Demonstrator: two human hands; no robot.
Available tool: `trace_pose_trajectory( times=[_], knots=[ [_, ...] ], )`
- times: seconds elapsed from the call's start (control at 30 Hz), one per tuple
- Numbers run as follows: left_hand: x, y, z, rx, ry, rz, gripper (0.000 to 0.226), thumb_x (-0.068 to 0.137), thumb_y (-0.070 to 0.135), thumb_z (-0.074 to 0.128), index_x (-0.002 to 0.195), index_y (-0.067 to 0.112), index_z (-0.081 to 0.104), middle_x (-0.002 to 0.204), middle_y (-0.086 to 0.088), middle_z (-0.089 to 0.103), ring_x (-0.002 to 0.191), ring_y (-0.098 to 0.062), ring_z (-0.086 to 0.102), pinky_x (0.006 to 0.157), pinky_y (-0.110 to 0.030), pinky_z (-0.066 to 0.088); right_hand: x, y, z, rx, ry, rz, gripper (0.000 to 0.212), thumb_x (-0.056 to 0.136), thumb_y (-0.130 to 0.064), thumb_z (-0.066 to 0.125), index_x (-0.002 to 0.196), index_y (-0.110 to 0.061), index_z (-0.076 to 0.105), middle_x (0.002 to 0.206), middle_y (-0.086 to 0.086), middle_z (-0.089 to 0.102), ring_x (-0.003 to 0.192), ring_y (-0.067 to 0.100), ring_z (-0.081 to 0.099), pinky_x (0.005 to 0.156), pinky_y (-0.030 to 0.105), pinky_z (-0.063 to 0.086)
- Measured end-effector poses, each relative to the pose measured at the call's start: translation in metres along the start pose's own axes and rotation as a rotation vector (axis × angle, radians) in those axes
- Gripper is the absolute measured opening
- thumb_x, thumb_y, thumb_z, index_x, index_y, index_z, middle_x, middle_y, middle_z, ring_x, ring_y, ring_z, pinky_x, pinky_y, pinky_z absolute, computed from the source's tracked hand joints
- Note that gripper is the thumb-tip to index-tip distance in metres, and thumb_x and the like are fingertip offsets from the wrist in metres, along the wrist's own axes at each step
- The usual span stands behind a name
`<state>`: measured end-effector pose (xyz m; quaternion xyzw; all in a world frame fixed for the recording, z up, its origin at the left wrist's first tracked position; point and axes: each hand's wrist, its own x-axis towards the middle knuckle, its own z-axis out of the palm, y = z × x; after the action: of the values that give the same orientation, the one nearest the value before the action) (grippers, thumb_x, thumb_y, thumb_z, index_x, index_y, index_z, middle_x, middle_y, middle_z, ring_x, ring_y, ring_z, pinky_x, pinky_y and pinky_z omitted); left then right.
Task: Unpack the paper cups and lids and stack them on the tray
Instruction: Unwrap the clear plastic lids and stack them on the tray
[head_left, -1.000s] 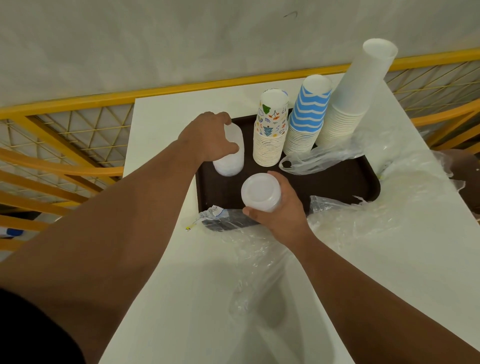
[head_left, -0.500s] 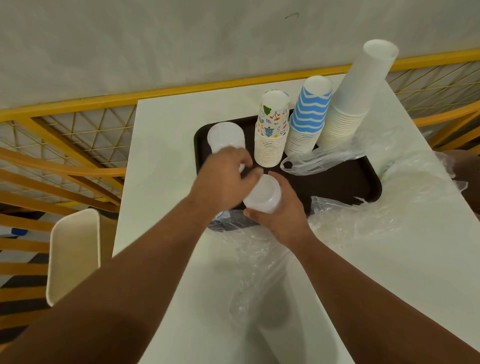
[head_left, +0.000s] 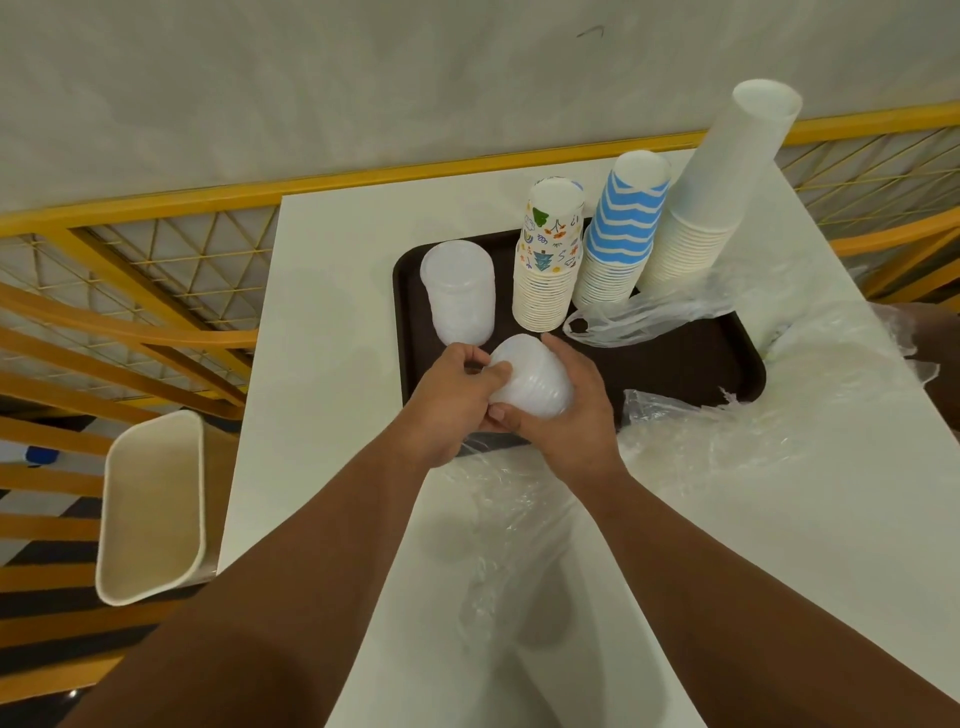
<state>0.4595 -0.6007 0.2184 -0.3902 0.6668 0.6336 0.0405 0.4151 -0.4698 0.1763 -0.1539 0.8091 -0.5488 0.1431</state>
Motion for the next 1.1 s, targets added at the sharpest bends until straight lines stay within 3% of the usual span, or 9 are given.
trace_pose_trajectory(
  times=[0.1,0.2,0.3,0.5,0.6,0.77,0.87,1.0,1.1],
  knots=[
    [0.002,0.001,-0.005,0.056,-0.042,-0.001,0.038,0.094,0.044,0.059,0.119,0.015,0.054,0.118,-0.006,0.058,0.102,-0.025,0.063,0.077,-0.043,0.061,0.001,0.001,0.0,-0.026,-0.015,0.0,0.089,0.066,-0.033,0.089,0.142,-0.032,0.042,0.132,-0.012,0.041,0.114,0.002,0.041,0.081,-0.003,0.034],
    [0.003,0.005,-0.01,0.322,-0.027,0.124,0.052,0.078,0.061,0.069,0.108,0.02,0.061,0.106,0.001,0.065,0.094,-0.017,0.066,0.082,-0.035,0.059,0.002,0.003,0.001,-0.045,-0.02,0.007,0.089,0.065,-0.034,0.089,0.142,-0.031,0.044,0.132,-0.011,0.042,0.111,0.002,0.042,0.07,-0.007,0.033],
    [0.004,0.009,-0.011,0.409,-0.03,0.182,0.05,0.071,0.053,0.079,0.107,0.024,0.061,0.104,0.004,0.064,0.091,-0.011,0.064,0.075,-0.024,0.057,0.005,0.003,0.001,-0.081,-0.044,-0.009,0.09,0.064,-0.033,0.089,0.142,-0.027,0.044,0.138,-0.002,0.045,0.113,0.002,0.04,0.071,-0.009,0.032],
    [0.007,0.01,-0.015,0.386,-0.035,0.186,0.052,0.068,0.05,0.083,0.108,0.025,0.06,0.103,0.005,0.065,0.096,-0.013,0.064,0.089,-0.04,0.057,0.005,0.004,0.0,-0.139,-0.04,-0.014,0.088,0.065,-0.037,0.088,0.141,-0.026,0.044,0.14,-0.002,0.046,0.113,0.0,0.038,0.08,-0.005,0.028],
    [0.003,0.014,-0.016,0.434,-0.02,0.206,0.052,0.068,0.05,0.083,0.107,0.025,0.059,0.104,0.005,0.066,0.094,-0.011,0.064,0.085,-0.034,0.056,0.004,0.003,0.001,-0.157,-0.042,-0.014,0.089,0.065,-0.04,0.087,0.142,-0.028,0.044,0.141,-0.003,0.046,0.114,0.001,0.038,0.091,0.008,0.031],
    [-0.011,0.04,-0.025,0.747,0.119,0.404,0.061,0.073,0.054,0.077,0.118,0.018,0.056,0.112,0.0,0.06,0.096,-0.013,0.056,0.076,-0.023,0.041,0.004,0.004,-0.001,-0.061,-0.038,0.012,0.086,0.064,-0.035,0.089,0.139,-0.031,0.046,0.137,-0.007,0.043,0.115,0.003,0.041,0.08,0.001,0.031],
    [-0.012,0.061,-0.035,0.827,0.234,0.568,0.064,0.075,0.056,0.075,0.122,0.017,0.054,0.117,-0.004,0.061,0.093,-0.012,0.048,0.075,-0.024,0.038,0.004,0.005,-0.002,-0.067,-0.03,0.006,0.087,0.063,-0.039,0.089,0.138,-0.036,0.045,0.138,-0.009,0.041,0.116,0.004,0.039,0.087,0.015,0.037],
    [0.01,0.084,-0.045,0.873,0.304,0.681,0.057,0.08,0.044,0.074,0.123,0.013,0.054,0.127,-0.007,0.058,0.108,-0.023,0.052,0.083,-0.028,0.038,0.005,0.007,-0.001,-0.106,-0.027,0.008,0.088,0.064,-0.043,0.088,0.139,-0.038,0.043,0.141,-0.01,0.04,0.117,0.002,0.035,0.091,0.021,0.036],
    [0.033,0.091,-0.052,0.921,0.294,0.636,0.057,0.081,0.039,0.074,0.127,0.013,0.054,0.135,-0.007,0.053,0.12,-0.025,0.049,0.093,-0.03,0.039,0.005,0.008,-0.002,-0.108,-0.021,0.005,0.088,0.063,-0.043,0.088,0.139,-0.039,0.043,0.141,-0.01,0.04,0.119,0.003,0.036,0.096,0.023,0.038]
  ],
)
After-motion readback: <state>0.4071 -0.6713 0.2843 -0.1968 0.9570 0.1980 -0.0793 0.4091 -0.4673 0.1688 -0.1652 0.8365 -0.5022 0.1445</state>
